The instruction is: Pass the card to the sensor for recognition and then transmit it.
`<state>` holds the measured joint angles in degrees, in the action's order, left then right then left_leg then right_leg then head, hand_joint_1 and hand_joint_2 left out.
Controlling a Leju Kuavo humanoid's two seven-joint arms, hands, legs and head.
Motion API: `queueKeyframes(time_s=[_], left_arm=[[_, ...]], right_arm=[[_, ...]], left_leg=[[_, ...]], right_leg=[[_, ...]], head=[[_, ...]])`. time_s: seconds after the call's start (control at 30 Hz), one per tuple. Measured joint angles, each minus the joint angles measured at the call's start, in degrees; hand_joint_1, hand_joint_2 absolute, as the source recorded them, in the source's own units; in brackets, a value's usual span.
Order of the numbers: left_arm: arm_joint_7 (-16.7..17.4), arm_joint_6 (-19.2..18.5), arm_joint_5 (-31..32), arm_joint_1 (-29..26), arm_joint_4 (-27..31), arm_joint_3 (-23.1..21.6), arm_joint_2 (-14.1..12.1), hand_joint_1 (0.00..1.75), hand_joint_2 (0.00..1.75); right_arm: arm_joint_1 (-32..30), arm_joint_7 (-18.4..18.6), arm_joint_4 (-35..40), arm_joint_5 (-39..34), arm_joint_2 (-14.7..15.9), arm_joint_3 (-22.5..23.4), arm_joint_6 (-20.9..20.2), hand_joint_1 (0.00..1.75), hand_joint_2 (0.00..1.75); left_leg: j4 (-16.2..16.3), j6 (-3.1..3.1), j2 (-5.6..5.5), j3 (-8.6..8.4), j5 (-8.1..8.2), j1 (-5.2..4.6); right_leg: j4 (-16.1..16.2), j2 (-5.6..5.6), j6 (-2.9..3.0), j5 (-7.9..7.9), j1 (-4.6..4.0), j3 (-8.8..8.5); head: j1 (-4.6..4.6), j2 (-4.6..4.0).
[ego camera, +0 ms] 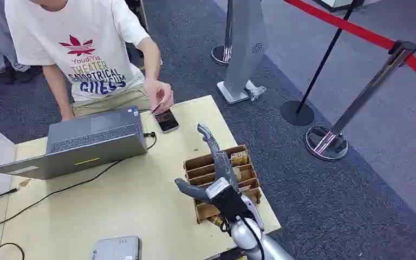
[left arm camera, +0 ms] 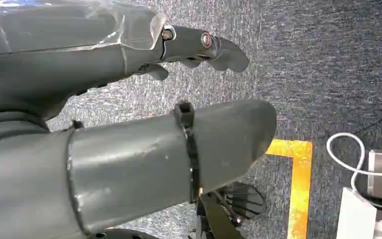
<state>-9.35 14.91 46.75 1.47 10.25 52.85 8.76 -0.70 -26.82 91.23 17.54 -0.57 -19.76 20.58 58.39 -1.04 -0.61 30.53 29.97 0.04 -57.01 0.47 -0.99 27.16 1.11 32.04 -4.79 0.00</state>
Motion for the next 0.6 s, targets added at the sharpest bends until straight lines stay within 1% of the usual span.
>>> queueKeyframes(time_s=[0.1,0.2,0.3,0.5,0.6], left_arm=[[0.0,0.2,-0.13,0.01,-0.2,0.0,0.0,0.0,0.0],[-0.04,0.37,-0.11,0.01,-0.22,0.02,0.02,0.0,0.0],[-0.39,0.74,0.09,0.04,-0.24,0.02,0.04,0.0,0.0],[-0.57,0.94,0.59,0.09,-0.57,0.02,0.04,0.0,0.0],[-0.63,0.99,0.68,0.11,-0.61,0.02,0.02,0.0,0.0]], right_arm=[[0.61,-0.92,-0.15,5.49,0.0,-0.33,5.38,0.0,1.75],[1.33,-0.96,-0.33,9.69,0.02,-0.85,9.06,0.0,1.75],[2.22,-0.74,-0.59,13.72,0.15,-1.47,11.78,0.0,1.75],[4.88,0.96,-1.73,20.69,0.59,-2.87,16.69,0.0,1.75],[6.55,1.33,-2.88,22.54,1.03,-3.41,18.06,0.0,1.75]], left_leg=[[0.0,0.0,0.0,0.0,0.0,0.0],[0.0,0.0,0.0,0.0,0.0,0.0],[0.0,0.0,0.0,-0.01,0.0,0.0],[0.0,0.0,0.01,-0.01,0.0,0.0],[0.0,0.0,0.0,-0.01,0.0,0.0]], right_leg=[[0.0,0.0,0.0,0.0,0.0,0.0],[0.0,0.0,0.0,0.0,0.0,0.0],[0.0,0.0,0.0,0.0,0.0,0.0],[0.0,0.01,0.0,0.0,0.0,0.0],[0.0,0.0,0.0,-0.01,0.0,-0.01]], head=[[0.0,0.0],[0.0,0.0],[-0.02,0.0],[0.0,0.0],[-0.02,0.0]])
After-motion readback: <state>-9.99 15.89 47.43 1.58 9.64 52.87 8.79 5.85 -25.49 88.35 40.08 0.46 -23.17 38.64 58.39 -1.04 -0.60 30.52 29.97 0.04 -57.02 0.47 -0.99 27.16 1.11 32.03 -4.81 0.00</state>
